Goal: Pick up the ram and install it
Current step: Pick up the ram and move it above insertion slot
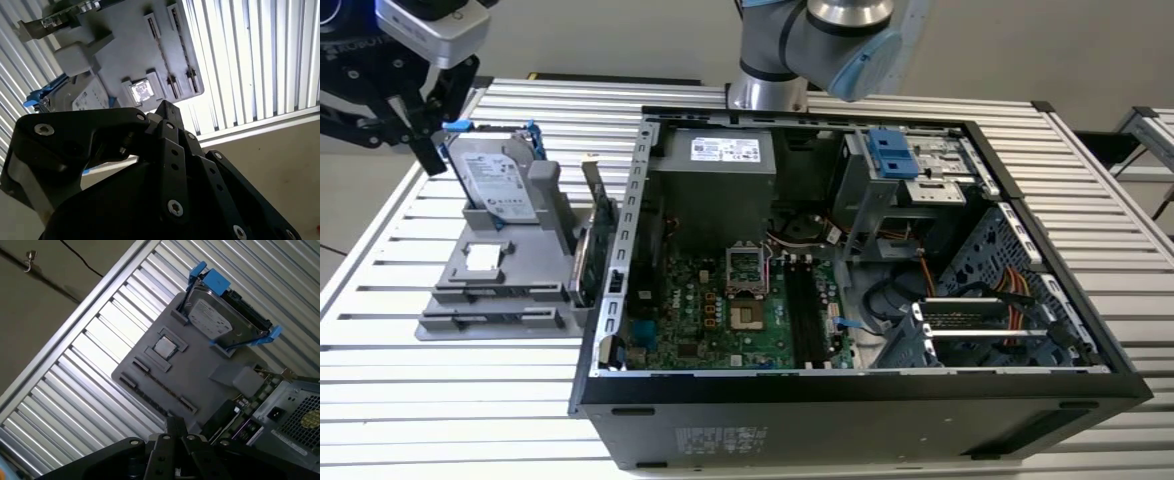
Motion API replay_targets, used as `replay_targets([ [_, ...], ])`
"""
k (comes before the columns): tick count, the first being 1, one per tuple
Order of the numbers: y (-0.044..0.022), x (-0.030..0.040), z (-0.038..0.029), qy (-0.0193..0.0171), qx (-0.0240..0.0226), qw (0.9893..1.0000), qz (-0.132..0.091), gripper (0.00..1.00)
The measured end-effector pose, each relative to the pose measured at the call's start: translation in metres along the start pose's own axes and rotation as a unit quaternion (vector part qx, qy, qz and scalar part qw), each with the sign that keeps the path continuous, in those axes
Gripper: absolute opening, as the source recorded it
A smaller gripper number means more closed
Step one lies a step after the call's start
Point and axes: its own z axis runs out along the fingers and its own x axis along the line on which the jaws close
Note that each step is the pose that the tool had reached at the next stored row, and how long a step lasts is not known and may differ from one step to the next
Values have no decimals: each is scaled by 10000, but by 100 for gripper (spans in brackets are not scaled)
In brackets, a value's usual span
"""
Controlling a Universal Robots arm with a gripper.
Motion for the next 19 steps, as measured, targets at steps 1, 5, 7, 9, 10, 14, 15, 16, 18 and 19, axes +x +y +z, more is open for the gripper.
replay_targets([
  [1,0,0,0,2,0,10000,-34,0],
  [5,0,0,0,8,-1,9999,-159,0],
  [7,0,0,0,11,-1,9997,-226,0],
  [9,0,0,0,14,-1,9996,-287,0],
  [10,0,0,0,15,-2,9995,-320,0],
  [14,0,0,0,21,-2,9990,-445,0],
  [15,0,0,0,23,-2,9989,-478,0],
  [16,0,0,0,24,-2,9987,-507,0],
  [18,0,0,0,27,-3,9984,-573,0],
  [19,0,0,0,29,-3,9982,-602,0],
])
